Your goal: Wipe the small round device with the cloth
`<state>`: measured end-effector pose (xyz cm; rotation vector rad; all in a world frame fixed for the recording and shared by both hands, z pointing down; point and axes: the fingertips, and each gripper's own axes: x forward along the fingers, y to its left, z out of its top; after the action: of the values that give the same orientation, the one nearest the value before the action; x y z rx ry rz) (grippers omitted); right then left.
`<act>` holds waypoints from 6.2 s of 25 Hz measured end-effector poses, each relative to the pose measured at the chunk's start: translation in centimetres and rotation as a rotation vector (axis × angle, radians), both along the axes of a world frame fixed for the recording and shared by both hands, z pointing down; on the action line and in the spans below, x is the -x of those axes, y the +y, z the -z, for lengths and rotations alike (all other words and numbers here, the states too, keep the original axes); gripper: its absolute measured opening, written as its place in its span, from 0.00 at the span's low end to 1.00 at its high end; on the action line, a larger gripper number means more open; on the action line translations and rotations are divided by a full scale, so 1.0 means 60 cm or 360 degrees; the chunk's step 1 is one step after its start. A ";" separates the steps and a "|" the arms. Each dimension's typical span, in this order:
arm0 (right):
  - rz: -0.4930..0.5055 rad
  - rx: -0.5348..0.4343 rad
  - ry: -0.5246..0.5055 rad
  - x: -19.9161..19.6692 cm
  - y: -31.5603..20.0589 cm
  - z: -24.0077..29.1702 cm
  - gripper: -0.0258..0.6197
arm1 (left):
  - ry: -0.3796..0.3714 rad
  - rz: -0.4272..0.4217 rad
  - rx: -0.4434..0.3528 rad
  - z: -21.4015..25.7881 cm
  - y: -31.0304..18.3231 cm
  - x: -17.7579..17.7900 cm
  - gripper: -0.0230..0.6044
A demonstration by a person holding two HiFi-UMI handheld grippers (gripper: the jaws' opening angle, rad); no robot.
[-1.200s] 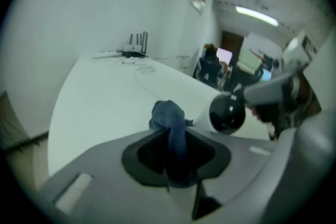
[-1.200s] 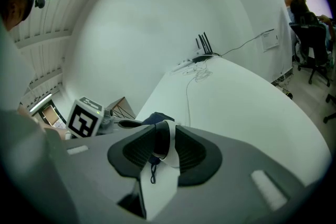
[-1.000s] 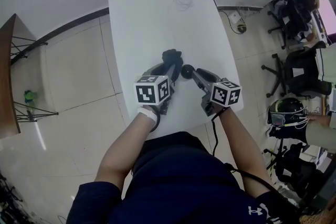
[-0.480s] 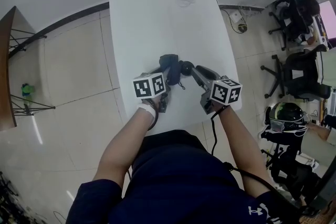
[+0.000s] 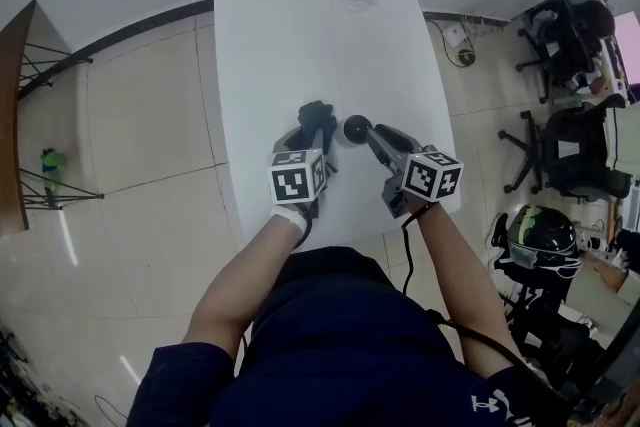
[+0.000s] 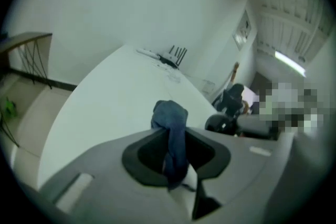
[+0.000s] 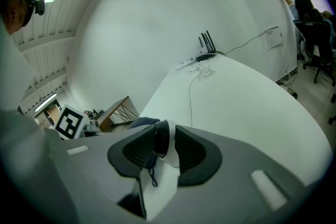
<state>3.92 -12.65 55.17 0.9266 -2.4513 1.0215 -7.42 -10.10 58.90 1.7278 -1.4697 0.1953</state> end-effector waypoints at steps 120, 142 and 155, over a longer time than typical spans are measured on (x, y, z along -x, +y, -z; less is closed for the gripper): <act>-0.0656 0.0076 -0.0069 -0.200 0.143 -0.020 0.15 | 0.1279 0.0336 0.0495 -0.052 0.054 -0.119 0.14; -0.0657 0.0065 -0.0070 -0.219 0.131 -0.023 0.14 | 0.0243 -0.1231 0.0096 0.067 0.154 -0.266 0.14; -0.0743 0.0113 -0.0132 -0.221 0.171 -0.045 0.14 | -0.1694 -0.2092 -0.0316 -0.038 0.046 -0.272 0.13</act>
<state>17.19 -2.41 57.87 1.5026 -2.2936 1.3061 8.88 -7.32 61.21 2.6778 -0.6403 1.9119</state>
